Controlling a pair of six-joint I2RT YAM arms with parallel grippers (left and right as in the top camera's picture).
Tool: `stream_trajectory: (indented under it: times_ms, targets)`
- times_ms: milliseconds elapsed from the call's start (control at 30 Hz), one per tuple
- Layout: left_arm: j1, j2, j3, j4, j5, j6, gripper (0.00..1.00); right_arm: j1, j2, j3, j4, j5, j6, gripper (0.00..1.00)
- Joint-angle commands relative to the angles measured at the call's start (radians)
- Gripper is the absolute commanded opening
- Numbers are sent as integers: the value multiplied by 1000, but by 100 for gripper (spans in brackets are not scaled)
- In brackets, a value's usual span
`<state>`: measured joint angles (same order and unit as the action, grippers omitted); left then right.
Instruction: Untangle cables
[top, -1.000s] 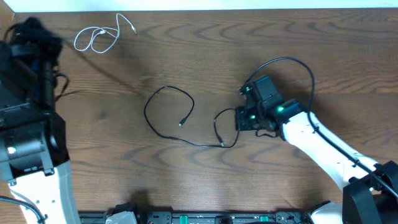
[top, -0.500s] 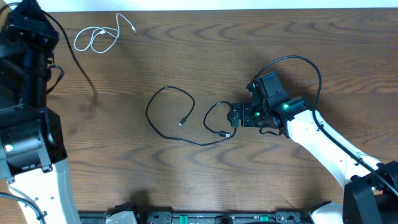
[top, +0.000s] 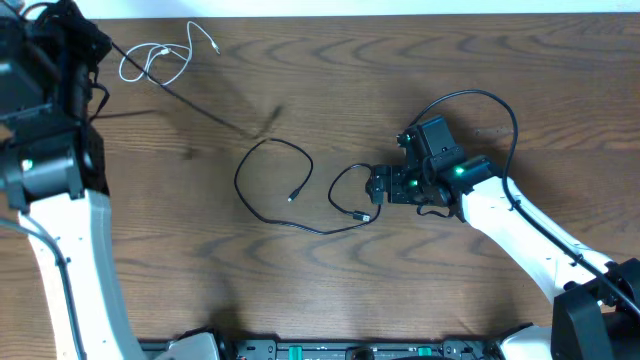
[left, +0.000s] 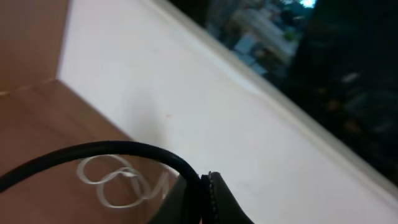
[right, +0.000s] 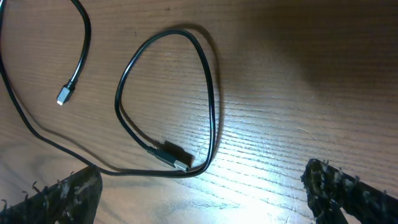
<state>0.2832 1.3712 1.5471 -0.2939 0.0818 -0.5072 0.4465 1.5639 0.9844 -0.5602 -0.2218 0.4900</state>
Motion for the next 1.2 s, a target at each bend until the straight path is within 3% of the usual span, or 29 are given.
stream_trajectory:
  times_ms: [0, 700, 1033, 1167]
  targets:
    - [22, 47, 13, 8, -98, 63, 8, 0, 7, 1, -9, 23, 11, 99]
    - [364, 349, 13, 31, -101, 78, 7, 0, 7, 0, -36, 153, 11, 99]
    - [397, 451, 13, 11, -74, 235, 7, -1, 7, 0, -57, 238, 11, 99]
    - [396, 495, 13, -7, -76, 390, 7, 0, 7, 0, -60, 237, 11, 99]
